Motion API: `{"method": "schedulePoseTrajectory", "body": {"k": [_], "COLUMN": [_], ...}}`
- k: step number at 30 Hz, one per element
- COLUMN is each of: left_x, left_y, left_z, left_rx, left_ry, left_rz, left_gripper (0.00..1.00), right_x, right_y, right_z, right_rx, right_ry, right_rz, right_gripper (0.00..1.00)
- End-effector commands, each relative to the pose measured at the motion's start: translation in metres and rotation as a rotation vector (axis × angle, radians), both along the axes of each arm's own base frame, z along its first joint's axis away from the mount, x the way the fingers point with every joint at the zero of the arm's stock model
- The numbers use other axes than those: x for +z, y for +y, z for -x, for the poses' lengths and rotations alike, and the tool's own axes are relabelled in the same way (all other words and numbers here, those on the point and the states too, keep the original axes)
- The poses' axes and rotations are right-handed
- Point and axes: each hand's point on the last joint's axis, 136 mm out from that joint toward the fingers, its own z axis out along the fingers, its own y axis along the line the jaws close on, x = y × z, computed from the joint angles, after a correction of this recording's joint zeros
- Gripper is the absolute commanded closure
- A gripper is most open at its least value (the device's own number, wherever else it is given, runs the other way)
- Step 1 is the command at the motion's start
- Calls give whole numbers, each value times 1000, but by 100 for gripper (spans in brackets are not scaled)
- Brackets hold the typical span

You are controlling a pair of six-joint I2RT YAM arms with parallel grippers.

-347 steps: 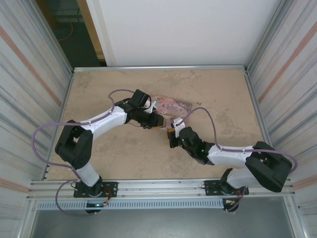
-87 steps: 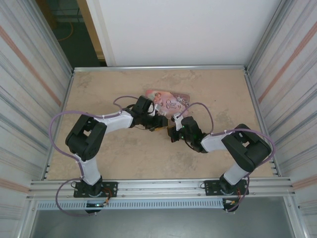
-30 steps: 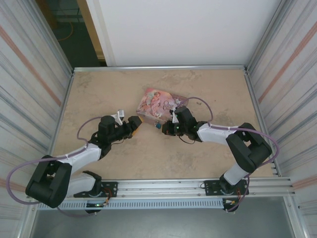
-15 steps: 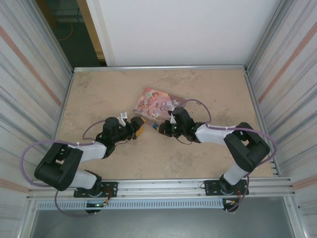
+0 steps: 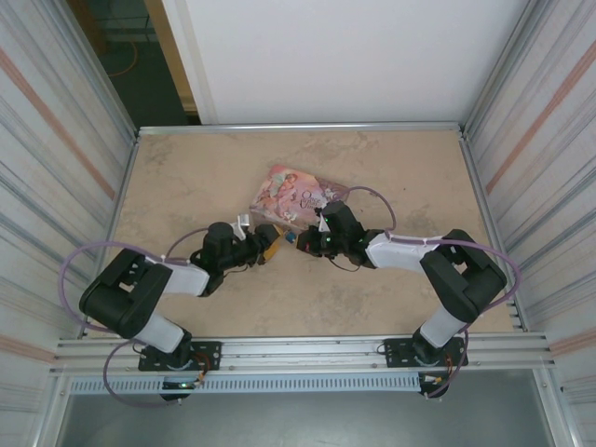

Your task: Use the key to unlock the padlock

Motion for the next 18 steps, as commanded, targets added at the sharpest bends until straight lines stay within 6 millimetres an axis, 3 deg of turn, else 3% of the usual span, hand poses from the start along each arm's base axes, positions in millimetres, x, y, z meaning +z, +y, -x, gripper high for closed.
{"method": "schedulePoseTrajectory", "body": {"k": [1,18], "left_x": [13,-8], "left_y": [-9,-26], "left_z": [-8,-13], "left_rx": [2,12], "left_ry": [-42,9], "left_rz": [39,81], "left_gripper": [44,57], "right_x": [22,29], "right_y": [17,20], "right_z": [-6,-5], "right_rx": [22,21], "right_ry": [-39,-28], "right_rz": [-68,-102], "right_gripper": [100,100]}}
